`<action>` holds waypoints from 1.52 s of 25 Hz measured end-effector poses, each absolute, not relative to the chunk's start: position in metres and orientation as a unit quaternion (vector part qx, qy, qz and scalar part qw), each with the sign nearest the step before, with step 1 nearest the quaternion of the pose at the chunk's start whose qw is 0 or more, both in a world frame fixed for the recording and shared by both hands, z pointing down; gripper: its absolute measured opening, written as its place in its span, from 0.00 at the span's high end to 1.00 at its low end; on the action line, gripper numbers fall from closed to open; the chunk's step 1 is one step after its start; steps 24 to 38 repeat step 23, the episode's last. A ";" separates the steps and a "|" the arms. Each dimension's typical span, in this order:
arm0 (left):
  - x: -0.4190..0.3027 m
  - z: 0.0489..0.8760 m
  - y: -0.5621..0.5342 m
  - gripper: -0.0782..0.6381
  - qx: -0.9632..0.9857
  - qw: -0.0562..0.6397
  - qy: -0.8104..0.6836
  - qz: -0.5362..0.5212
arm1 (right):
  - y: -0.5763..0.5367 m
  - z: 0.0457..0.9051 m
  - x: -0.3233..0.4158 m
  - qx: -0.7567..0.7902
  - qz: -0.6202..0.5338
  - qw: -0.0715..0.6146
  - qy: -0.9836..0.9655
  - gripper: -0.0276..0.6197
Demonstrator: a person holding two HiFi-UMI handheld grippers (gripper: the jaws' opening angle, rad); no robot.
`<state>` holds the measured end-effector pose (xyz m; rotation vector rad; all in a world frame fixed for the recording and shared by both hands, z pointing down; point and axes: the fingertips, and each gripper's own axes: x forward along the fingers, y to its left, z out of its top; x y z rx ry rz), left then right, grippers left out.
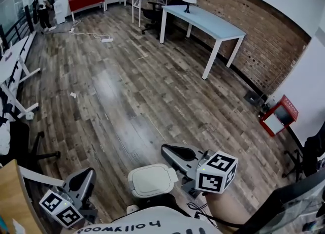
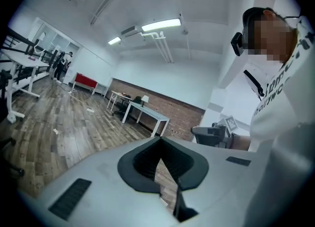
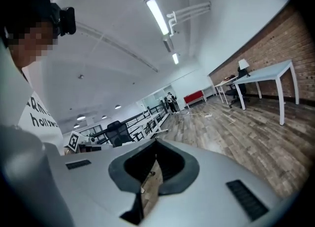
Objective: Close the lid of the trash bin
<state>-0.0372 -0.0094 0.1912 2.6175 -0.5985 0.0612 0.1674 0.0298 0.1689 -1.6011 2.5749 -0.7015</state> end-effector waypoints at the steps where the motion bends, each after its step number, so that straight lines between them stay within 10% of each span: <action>1: -0.045 0.191 -0.010 0.88 0.949 0.225 -0.220 0.019 | 0.028 0.166 0.163 -0.516 -0.216 0.012 0.829 0.94; 38: -0.115 0.222 -0.008 0.88 0.936 0.261 -0.233 0.027 | 0.050 0.154 0.144 -0.573 -0.185 -0.029 0.798 0.94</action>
